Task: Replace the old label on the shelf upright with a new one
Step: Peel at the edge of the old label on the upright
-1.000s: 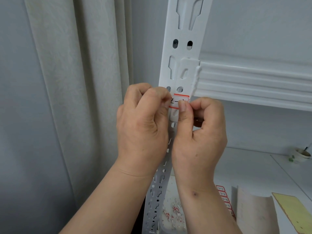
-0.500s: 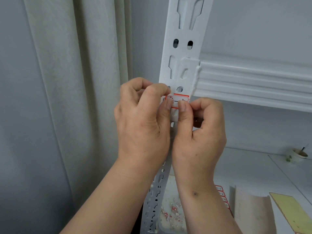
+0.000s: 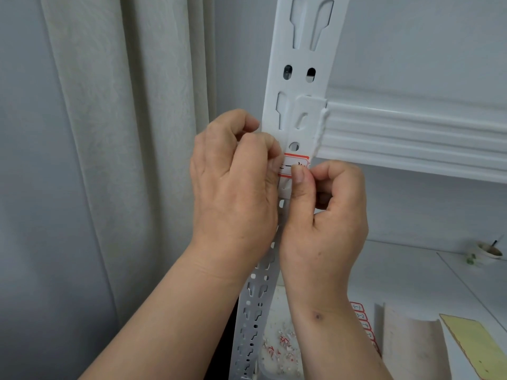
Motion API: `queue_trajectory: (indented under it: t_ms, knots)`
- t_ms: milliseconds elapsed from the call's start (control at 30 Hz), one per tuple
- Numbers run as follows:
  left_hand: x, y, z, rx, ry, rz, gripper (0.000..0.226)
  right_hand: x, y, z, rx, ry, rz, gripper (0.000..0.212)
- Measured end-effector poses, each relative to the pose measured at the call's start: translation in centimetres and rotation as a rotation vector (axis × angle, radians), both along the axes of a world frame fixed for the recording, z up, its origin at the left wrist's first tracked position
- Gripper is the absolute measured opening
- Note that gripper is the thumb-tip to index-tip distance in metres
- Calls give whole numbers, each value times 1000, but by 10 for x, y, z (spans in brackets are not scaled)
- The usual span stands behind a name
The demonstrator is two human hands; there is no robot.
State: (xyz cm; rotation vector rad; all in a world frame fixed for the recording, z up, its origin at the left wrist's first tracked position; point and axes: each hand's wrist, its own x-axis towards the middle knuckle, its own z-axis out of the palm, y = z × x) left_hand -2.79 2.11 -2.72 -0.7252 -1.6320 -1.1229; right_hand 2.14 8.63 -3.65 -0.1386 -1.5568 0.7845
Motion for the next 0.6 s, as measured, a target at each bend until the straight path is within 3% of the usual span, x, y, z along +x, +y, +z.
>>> queue_trajectory:
  t_ms: [500, 600]
  knots:
    - [3, -3, -7, 162, -165, -124, 13, 1, 2, 0, 13, -23, -7, 17]
    - [5, -9, -8, 118, -135, -97, 12, 1, 1, 0, 4, -26, -4, 16]
